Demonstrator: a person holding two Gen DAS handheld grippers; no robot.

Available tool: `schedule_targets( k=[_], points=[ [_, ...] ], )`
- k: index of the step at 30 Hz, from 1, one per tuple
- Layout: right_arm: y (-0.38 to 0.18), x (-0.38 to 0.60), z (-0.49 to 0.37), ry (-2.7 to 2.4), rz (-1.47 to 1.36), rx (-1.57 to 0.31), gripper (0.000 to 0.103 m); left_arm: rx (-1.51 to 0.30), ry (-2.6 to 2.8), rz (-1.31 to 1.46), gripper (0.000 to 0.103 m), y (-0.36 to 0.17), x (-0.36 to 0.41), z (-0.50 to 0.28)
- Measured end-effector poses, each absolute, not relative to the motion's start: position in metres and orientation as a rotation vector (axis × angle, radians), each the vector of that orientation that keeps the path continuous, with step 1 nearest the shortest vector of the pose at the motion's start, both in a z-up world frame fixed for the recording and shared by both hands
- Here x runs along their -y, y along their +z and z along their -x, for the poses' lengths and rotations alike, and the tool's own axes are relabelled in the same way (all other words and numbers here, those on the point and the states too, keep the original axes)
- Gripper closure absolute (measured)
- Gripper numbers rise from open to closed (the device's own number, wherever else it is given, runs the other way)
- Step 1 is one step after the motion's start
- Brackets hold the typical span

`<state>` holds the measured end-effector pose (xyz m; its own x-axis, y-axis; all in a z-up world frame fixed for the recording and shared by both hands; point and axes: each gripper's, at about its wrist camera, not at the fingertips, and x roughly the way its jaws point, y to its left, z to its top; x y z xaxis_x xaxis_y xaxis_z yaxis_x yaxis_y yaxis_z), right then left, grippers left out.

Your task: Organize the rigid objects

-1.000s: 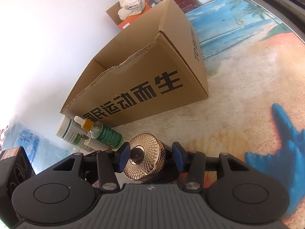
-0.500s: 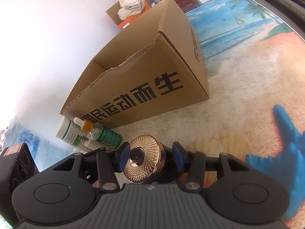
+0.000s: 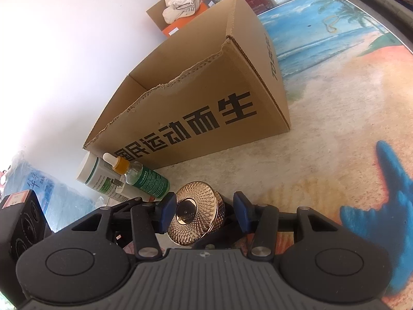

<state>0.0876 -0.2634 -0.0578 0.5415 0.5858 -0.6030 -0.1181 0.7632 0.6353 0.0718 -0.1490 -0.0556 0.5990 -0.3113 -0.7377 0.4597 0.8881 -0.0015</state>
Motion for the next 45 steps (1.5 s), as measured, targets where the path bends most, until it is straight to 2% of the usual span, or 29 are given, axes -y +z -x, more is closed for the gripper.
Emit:
schedule_targets(
  k=[45],
  points=[
    [-0.049,0.262,-0.082,0.447,-0.522,-0.889,0.05,-0.809,-0.442,-0.176,0.047,-0.047,0.142,-0.073]
  ],
)
